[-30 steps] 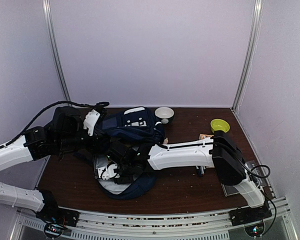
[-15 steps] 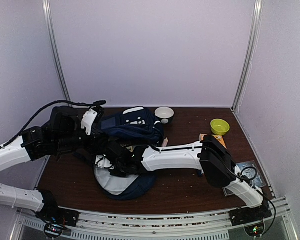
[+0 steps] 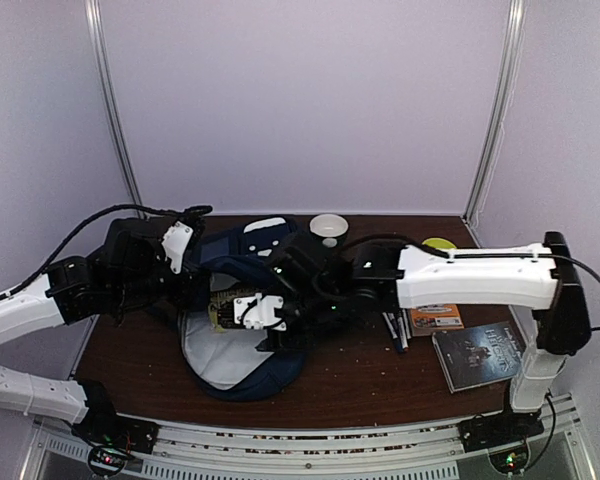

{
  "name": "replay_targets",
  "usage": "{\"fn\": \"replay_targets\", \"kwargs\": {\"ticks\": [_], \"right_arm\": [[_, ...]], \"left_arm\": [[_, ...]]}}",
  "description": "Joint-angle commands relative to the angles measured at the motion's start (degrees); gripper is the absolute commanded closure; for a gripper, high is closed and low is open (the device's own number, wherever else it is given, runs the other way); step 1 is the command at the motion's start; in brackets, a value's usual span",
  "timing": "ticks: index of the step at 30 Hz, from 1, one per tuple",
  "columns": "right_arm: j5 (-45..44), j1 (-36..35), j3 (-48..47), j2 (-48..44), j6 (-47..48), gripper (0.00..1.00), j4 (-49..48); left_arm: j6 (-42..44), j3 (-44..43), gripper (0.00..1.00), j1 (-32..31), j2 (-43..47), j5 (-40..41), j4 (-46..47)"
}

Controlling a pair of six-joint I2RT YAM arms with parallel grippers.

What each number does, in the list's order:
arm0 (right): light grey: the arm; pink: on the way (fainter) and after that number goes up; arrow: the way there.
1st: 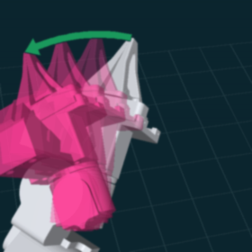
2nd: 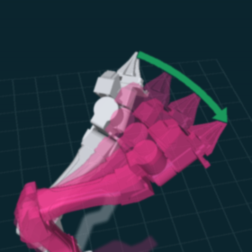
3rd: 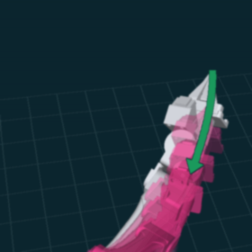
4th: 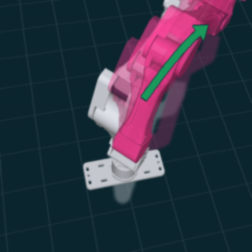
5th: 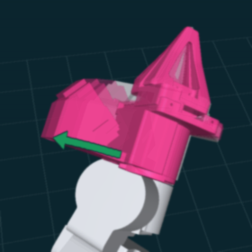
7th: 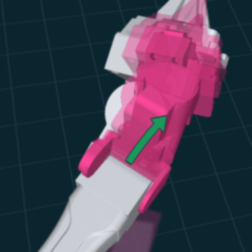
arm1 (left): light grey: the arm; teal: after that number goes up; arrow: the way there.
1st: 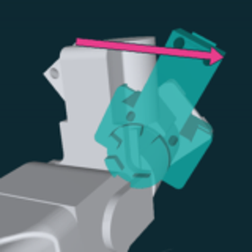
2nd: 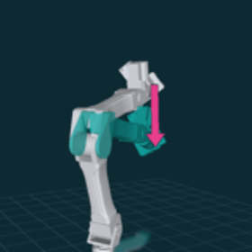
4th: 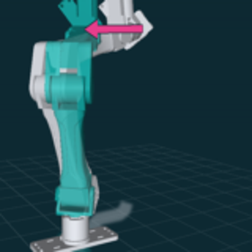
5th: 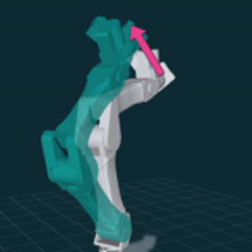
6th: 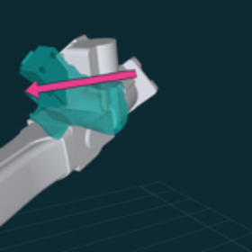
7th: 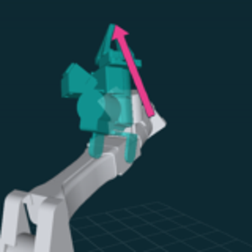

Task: Pack the student bag
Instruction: Adjust the book in the largest pocket of the bag, then place the largest pocket of the bag in the student bag, then move the book to the corner of the board.

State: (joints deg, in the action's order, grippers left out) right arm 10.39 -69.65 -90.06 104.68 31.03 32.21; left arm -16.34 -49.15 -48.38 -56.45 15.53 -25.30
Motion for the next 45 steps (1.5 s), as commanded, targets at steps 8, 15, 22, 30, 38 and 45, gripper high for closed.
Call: {"fn": "replay_targets", "kwargs": {"ticks": [8, 15, 22, 30, 38, 45], "right_arm": [[4.3, 14.6, 29.5, -23.3, -6.8, 0.5, 7.3], [2.1, 37.3, 35.3, -28.7, -7.9, 0.54, 8.9], [-0.3, 54.1, 39.8, -36.4, 1.1, 0.5, 17.2], [-5.2, 76.0, 45.6, -42.4, 8.1, 0.29, 22.1], [-3.6, 92.2, 41.0, -33.0, 11.6, 0.1, 27.3], [-2.2, 95.0, 35.3, -19.6, 15.0, 0.15, 30.5]], "left_arm": [[-6.9, 5.4, 1.0, 0.5, -2.9, -6.1, -1.0], [-7.0, 7.3, 0.77, 0.5, 1.2, -11.7, -6.3], [-4.5, 2.7, 0.42, 0.2, 6.5, -19.6, -9.8], [-3.2, -10.1, 0.4, -3.5, -8.5, -24.0, -0.8], [-5.3, -16.9, 0.39, -8.0, -23.5, -21.8, 5.1], [-8.0, -16.8, 0.41, -9.7, -28.0, -25.4, 11.6]]}}
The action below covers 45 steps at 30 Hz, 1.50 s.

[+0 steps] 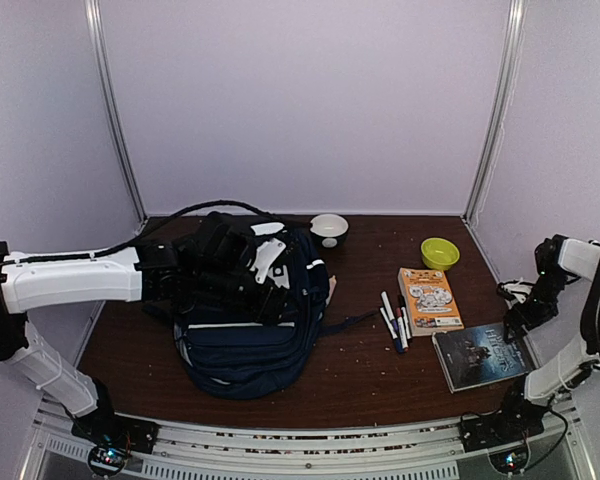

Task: Pack the student bag
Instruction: Move the book to the corner of the board.

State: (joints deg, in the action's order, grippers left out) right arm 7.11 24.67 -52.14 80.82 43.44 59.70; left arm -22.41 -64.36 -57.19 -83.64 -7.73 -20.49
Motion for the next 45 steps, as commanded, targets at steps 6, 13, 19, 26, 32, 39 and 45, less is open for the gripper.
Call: {"fn": "replay_targets", "kwargs": {"ticks": [6, 13, 19, 26, 32, 39, 45], "right_arm": [[1.7, 0.7, -5.3, 11.8, 2.6, 0.2, 3.4], [2.1, 0.6, -4.4, 16.4, 7.5, 0.24, 4.7], [4.9, -2.2, -4.0, 17.4, 11.3, 0.31, 7.2], [3.9, -12.3, -2.3, 16.0, 12.3, 0.36, 6.6], [5.1, -21.8, -2.2, 14.7, 8.2, 0.38, 6.4], [14.3, -33.7, -6.7, 13.9, 0.3, 0.39, 9.4], [17.1, -45.4, -11.0, 14.6, -5.3, 0.4, 8.2]], "left_arm": [[-2.9, -2.7, 0.42, -1.3, -3.1, -2.8, 6.7], [-3.2, -2.5, 0.43, -1.4, -3.8, -2.3, 6.3], [-4.0, -2.4, 0.43, -1.4, -4.6, -2.8, 6.4], [-4.4, -1.5, 0.43, -1.4, -5.3, -2.9, 6.3], [-4.8, -0.6, 0.44, -1.4, -5.1, -2.1, 6.3], [-5.3, 0.8, 0.45, -1.5, -5.0, -1.5, 7.0], [-5.5, 2.3, 0.46, -1.4, -4.5, -0.3, 6.7]]}}
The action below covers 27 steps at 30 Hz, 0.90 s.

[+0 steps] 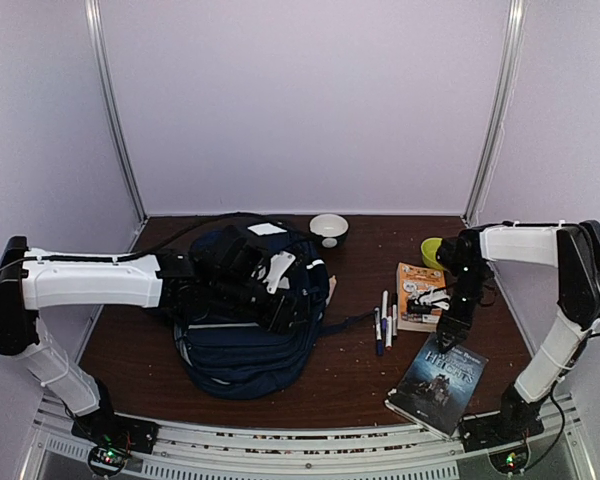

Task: Pack the student bag
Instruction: Move the book to the corner of the board.

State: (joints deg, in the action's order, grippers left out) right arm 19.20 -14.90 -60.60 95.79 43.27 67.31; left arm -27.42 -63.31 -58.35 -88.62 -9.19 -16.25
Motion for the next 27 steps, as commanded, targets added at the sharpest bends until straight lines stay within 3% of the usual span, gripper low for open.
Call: {"fn": "replay_targets", "kwargs": {"ticks": [1, 6, 9, 13, 17, 21, 22, 23, 27], "right_arm": [[5.6, -7.5, -3.4, 0.1, -6.0, 0.4, 0.6], [8.7, -11.1, -9.0, -0.6, -9.1, 0.42, 3.5], [4.7, -10.1, -8.1, -6.4, -7.0, 0.38, 6.0], [-1.8, -4.7, -1.8, -16.0, -1.2, 0.3, 9.1], [-8.3, 3.2, 4.5, -23.9, 7.6, 0.23, 11.6], [-17.9, 9.1, 13.2, -31.5, 16.8, 0.19, 8.1], [-19.9, 9.8, 16.5, -33.8, 18.3, 0.18, 5.8], [-22.0, 10.1, 18.9, -35.4, 19.6, 0.18, 3.3], [-25.3, 10.1, 25.7, -37.6, 24.0, 0.16, -4.9]], "left_arm": [[-0.5, 1.4, 0.46, -0.3, 0.7, 1.3, 2.4], [-0.5, 2.4, 0.46, -0.3, 1.7, 1.7, 2.1], [-0.5, 3.0, 0.46, -0.3, 1.6, 0.7, 2.9], [0.4, 2.1, 0.49, -0.7, 0.1, -4.0, 3.0], [1.3, 1.2, 0.47, -1.6, -0.4, -2.0, 2.0], [1.6, 0.1, 0.36, -1.6, -1.4, 2.1, 0.7], [1.9, -0.1, 0.08, -1.6, -1.6, 3.4, 0.4], [2.3, -0.3, 0.03, -1.6, -1.6, 4.3, 0.4], [4.0, -1.0, 0.02, -1.7, -1.6, 7.6, -0.1]]}}
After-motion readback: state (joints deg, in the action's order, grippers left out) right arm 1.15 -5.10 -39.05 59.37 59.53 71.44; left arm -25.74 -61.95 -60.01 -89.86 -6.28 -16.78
